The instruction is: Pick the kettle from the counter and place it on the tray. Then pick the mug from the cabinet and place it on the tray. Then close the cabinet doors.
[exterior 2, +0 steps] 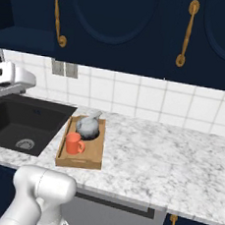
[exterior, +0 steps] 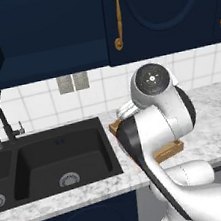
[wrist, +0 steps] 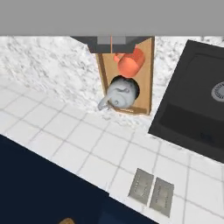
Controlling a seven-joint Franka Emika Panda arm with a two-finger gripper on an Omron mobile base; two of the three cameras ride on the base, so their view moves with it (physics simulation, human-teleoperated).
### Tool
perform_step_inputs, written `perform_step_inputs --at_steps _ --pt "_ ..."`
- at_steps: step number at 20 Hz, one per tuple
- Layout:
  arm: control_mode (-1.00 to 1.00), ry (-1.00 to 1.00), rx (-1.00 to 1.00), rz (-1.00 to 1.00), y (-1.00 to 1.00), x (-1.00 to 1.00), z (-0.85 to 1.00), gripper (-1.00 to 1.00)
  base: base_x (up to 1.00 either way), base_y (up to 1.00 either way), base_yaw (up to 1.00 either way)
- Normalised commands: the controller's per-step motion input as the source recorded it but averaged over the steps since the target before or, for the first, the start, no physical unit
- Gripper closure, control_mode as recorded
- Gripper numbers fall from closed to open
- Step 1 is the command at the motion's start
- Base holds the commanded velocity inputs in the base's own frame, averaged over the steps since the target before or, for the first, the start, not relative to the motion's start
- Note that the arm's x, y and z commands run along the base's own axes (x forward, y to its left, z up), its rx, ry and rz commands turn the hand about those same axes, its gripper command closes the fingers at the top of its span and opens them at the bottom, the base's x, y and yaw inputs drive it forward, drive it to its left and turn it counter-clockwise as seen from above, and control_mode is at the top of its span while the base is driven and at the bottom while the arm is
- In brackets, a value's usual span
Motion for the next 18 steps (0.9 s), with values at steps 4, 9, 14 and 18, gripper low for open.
perform_step_inputs --at_steps 4,9,14,18 --pt "-1.00 0.25 -0.44 0.25 0.74 0.03 -0.55 1.00 0.00 0.00 0.00" --pt "-1.00 0.17 -0.26 0.16 0.43 0.03 -0.31 1.00 0.00 0.00 0.00" --pt "-1.00 -0.01 -0.19 0.03 0.49 0.04 -0.43 1.00 0.00 0.00 0.00" --pt "-1.00 -0.03 -0.06 0.02 0.37 0.14 -0.26 1.00 0.00 0.00 0.00"
